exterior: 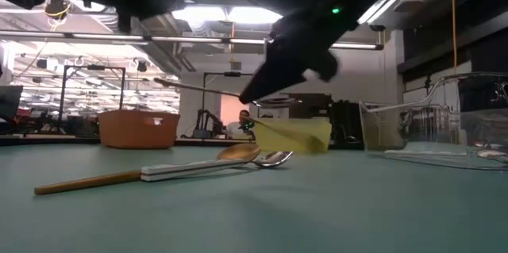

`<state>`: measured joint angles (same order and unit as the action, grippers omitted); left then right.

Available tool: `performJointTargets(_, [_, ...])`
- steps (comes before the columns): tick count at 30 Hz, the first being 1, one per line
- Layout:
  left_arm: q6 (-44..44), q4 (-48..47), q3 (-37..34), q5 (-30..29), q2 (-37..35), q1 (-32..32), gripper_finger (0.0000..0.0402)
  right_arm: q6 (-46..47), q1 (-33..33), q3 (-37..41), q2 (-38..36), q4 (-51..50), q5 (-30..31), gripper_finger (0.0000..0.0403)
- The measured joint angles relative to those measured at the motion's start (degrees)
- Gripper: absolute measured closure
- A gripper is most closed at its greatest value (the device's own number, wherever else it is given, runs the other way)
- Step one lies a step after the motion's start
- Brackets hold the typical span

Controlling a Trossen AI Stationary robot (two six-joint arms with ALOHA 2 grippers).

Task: Sort silverware by color (type)
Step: Put the black spoon into the orange bin

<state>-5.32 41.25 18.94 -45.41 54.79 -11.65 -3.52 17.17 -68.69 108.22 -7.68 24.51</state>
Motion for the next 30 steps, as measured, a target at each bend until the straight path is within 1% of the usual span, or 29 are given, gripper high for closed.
performJointTargets(4, [2.6,0.1,0.0,-0.2,-5.4,0.0,0.0389,-1.3,-2.8,0.0,0.0,4.8,3.6,0.0403])
performJointTargets(10, [3.1,0.0,0.0,-0.2,-12.4,0.0,0.0389,-4.4,-7.1,0.0,0.0,15.3,4.5,0.0403])
performJointTargets(14, [3.1,-0.1,0.0,-0.1,-14.9,0.0,0.0384,-4.5,-9.9,0.0,0.0,23.1,4.4,0.0403])
performJointTargets(18, [3.1,-0.8,0.0,0.0,-15.5,0.0,0.0363,-4.5,-12.7,0.0,0.0,28.5,4.4,0.0403])
performJointTargets(24, [2.3,-5.8,0.0,-0.5,-15.5,0.0,0.0319,-4.5,-16.4,0.0,0.0,35.2,0.2,0.0403])
performJointTargets(30, [-3.7,-12.4,0.0,-0.5,-15.4,0.0,0.0298,-4.5,-19.0,0.0,0.0,40.9,-3.9,0.0403])
